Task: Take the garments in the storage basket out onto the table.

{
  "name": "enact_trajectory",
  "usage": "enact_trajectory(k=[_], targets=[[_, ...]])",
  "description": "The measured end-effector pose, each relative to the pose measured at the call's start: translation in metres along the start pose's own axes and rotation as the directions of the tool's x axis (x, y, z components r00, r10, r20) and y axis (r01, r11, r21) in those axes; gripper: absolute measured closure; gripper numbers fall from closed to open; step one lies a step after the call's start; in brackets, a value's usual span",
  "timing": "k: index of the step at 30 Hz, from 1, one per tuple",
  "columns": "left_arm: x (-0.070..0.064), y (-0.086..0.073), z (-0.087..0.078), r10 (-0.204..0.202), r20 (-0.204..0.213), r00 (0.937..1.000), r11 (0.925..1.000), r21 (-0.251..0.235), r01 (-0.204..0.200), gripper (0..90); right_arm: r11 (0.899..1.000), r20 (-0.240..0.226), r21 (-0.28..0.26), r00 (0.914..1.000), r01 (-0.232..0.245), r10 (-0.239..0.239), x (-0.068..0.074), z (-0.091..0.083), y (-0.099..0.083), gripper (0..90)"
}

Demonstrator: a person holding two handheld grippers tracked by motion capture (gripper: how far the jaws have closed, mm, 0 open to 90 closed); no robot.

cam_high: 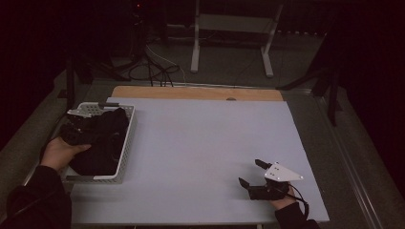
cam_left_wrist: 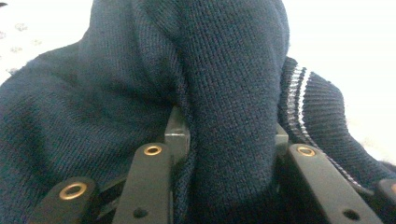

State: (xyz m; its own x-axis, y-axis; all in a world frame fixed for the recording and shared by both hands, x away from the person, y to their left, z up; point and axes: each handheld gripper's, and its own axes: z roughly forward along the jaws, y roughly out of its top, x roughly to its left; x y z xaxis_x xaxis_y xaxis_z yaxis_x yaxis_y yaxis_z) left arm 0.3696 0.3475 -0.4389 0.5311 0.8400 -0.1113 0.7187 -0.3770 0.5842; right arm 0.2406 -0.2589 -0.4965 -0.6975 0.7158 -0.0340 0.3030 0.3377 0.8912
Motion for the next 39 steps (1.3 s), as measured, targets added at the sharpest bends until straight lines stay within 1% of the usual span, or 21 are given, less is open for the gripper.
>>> enact_trajectory(k=[1,2,3,4,5,6,7,10,14,16,17,19,24,25,26,27,28,29,33,35,39], targets=[[0.0,0.0,-0.002,-0.004,-0.004,1.0,0.9999,-0.012,0.004,66.8,1.0,0.001,-0.002,1.0,0.0,0.0,0.0,0.0,0.0,10.8],[0.0,0.0,-0.005,-0.002,0.003,1.0,0.9999,-0.017,0.002,66.8,1.0,0.003,-0.002,1.0,-0.002,0.002,0.0,-0.001,0.0,10.8],[0.0,-0.001,-0.008,0.002,-0.004,1.0,0.9996,-0.027,-0.002,66.9,1.0,0.004,-0.002,1.0,0.001,-0.001,0.0,-0.001,0.0,10.8],[0.001,0.0,-0.01,-0.009,0.003,1.0,0.9993,-0.037,0.009,66.9,1.0,0.004,-0.004,1.0,-0.001,0.001,0.0,-0.001,0.0,10.8],[0.001,0.0,-0.014,-0.009,0.01,0.9999,0.9988,-0.047,0.009,66.9,1.0,0.004,-0.006,1.0,-0.001,0.001,-0.001,-0.001,0.0,10.8],[0.0,0.0,-0.017,-0.011,0.004,0.9999,0.9981,-0.061,0.011,66.9,1.0,0.005,-0.005,1.0,-0.001,0.001,-0.001,-0.001,0.0,10.8],[0.0,0.0,-0.02,-0.011,0.014,0.9998,0.9979,-0.064,0.012,66.8,1.0,0.005,-0.006,1.0,-0.003,0.003,-0.001,-0.001,0.0,10.8],[0.0,0.002,-0.029,-0.004,0.011,0.9999,0.9962,-0.087,0.005,66.8,1.0,0.007,-0.008,1.0,-0.003,0.003,-0.001,-0.001,0.0,10.8],[0.001,0.003,-0.04,-0.013,0.014,0.9998,0.992,-0.126,0.014,66.8,1.0,0.009,-0.012,1.0,-0.004,0.004,-0.001,-0.002,0.001,10.8],[0.001,0.003,-0.046,-0.014,0.011,0.9998,0.9903,-0.138,0.016,66.8,1.0,0.009,-0.015,0.9999,-0.005,0.005,-0.001,-0.002,0.001,10.8],[0.001,0.003,-0.049,-0.006,0.015,0.9999,0.9894,-0.145,0.008,66.8,1.0,0.011,-0.014,0.9999,-0.004,0.004,-0.001,-0.002,0.001,10.8],[0.001,0.003,-0.051,-0.007,0.009,0.9999,0.9889,-0.148,0.008,66.8,1.0,0.01,-0.016,0.9999,-0.005,0.005,-0.001,-0.003,0.001,10.8],[0.001,0.003,-0.065,-0.005,0.017,0.9998,0.9829,-0.184,0.008,66.7,1.0,0.013,-0.016,0.9999,-0.002,0.002,-0.001,-0.003,0.001,10.8],[0.001,0.003,-0.067,0.001,0.009,1.0,0.9812,-0.193,0.001,66.7,1.0,0.01,-0.017,0.9999,-0.005,0.005,-0.001,-0.003,0.001,10.8],[0.001,0.004,-0.069,-0.004,0.012,0.9999,0.9804,-0.197,0.006,66.7,1.0,0.013,-0.014,0.9999,-0.003,0.003,-0.001,-0.002,0.001,10.8],[0.001,0.004,-0.071,0.003,0.013,0.9999,0.9795,-0.201,0.0,66.7,1.0,0.015,-0.011,0.9999,-0.001,0.001,-0.001,-0.002,0.001,10.8],[0.001,0.005,-0.074,0.001,0.005,1.0,0.9779,-0.209,0.0,66.7,1.0,0.011,-0.013,0.9999,-0.006,0.006,-0.001,-0.002,0.001,10.8],[0.001,0.005,-0.076,0.001,0.015,0.9999,0.9772,-0.213,0.002,66.7,1.0,0.01,-0.013,0.9999,-0.005,0.005,-0.001,-0.002,0.001,10.8],[0.002,0.006,-0.086,-0.007,0.022,0.9997,0.9685,-0.249,0.012,66.7,1.0,0.013,-0.011,0.9999,-0.001,0.001,0.0,-0.002,0.001,10.8],[0.002,0.007,-0.09,0.0,0.03,0.9996,0.9655,-0.26,0.008,66.7,1.0,0.011,-0.015,0.9999,-0.005,0.005,0.0,-0.002,0.001,10.8],[0.002,0.009,-0.097,0.003,0.037,0.9993,0.962,-0.273,0.007,66.7,1.0,0.013,-0.017,0.9999,-0.003,0.004,0.0,-0.002,0.001,10.8]])
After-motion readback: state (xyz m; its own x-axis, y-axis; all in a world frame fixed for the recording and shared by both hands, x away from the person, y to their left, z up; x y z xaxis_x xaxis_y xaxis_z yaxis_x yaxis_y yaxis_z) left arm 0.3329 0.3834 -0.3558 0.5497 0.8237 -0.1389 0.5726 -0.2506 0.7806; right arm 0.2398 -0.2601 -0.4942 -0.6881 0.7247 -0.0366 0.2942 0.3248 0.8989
